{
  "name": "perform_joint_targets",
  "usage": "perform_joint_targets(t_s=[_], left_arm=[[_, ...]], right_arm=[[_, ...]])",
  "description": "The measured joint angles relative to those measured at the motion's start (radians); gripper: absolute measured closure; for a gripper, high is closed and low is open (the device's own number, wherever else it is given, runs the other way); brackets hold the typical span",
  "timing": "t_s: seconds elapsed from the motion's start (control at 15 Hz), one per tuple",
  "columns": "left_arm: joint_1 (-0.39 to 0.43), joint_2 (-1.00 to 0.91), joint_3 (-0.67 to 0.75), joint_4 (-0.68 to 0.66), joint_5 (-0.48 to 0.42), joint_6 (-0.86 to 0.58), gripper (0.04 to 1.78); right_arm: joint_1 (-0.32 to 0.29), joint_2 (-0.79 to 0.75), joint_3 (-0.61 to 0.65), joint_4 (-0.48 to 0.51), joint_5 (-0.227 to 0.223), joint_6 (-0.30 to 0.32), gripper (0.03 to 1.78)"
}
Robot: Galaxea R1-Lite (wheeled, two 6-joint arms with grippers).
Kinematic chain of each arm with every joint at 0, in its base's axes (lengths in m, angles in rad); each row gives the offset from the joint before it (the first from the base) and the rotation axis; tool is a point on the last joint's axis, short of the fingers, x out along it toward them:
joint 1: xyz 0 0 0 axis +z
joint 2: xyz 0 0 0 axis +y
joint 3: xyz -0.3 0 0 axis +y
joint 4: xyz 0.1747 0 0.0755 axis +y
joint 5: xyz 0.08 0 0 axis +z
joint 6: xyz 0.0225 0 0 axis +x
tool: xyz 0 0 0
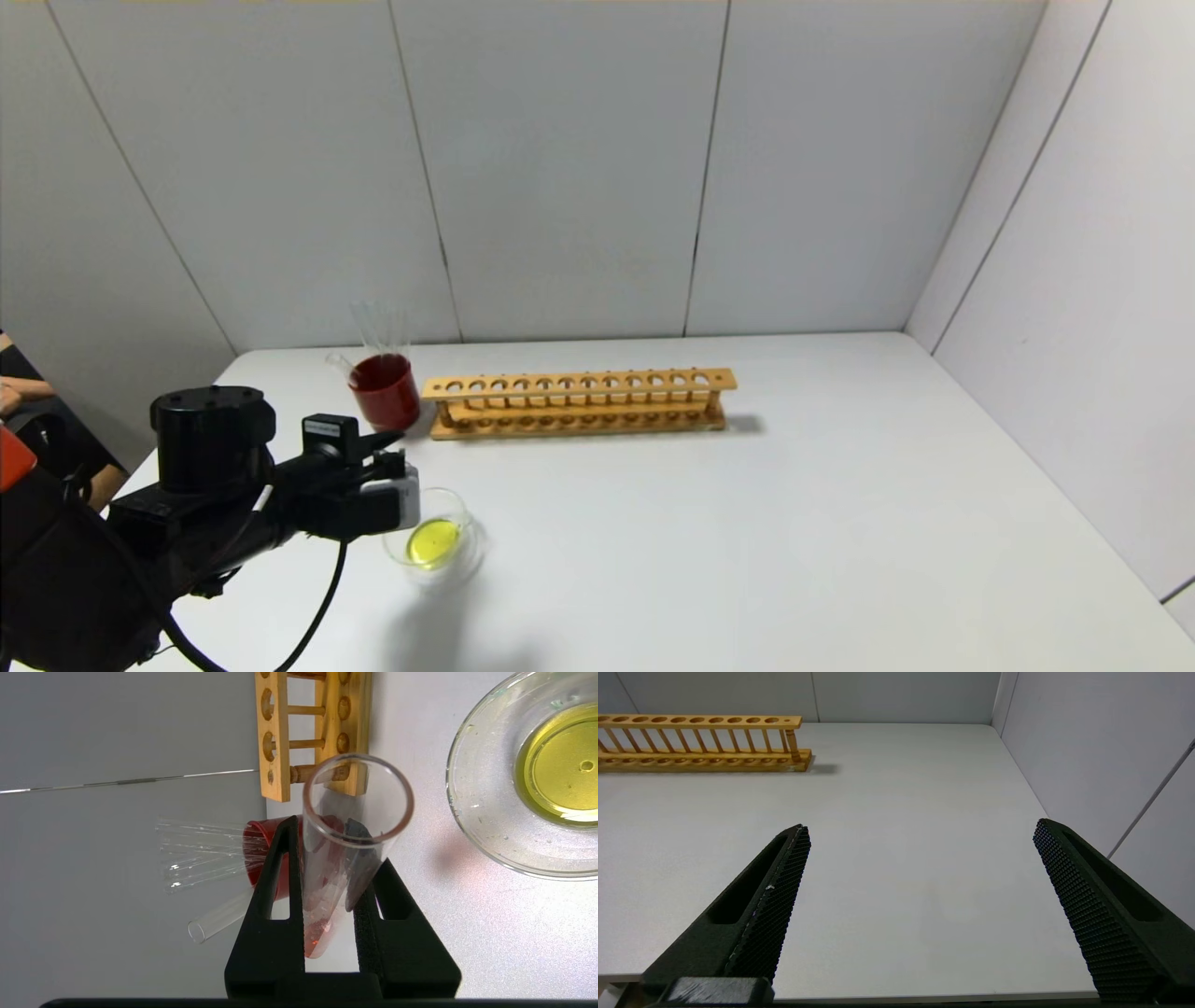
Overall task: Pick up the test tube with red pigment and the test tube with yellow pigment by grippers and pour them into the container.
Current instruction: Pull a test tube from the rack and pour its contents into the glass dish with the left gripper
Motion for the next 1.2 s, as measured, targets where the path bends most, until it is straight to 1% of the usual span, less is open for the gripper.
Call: perform_joint_targets(t_s=[0.4,0.6,0.87,1.2], left_arm=[[0.001,0.014,0.001,0.002,-0.003,0.060,1.48],[0.000,0.026,-0.005,0.005,-0.040,0.093,1.48],[-0.023,0.048,-0.025,0.004,-0.059,0.094,1.48],[-0.022,0.053,-0.029,0.002,-0.081,0.104,1.48]], right_arm=[[0.000,0.000,0.000,0.000,0.000,0.000,0.06],[0.000,0.000,0.000,0.000,0.000,0.000,0.06],[0.000,0.000,0.000,0.000,0.000,0.000,0.06],[0.000,0.000,0.000,0.000,0.000,0.000,0.06]])
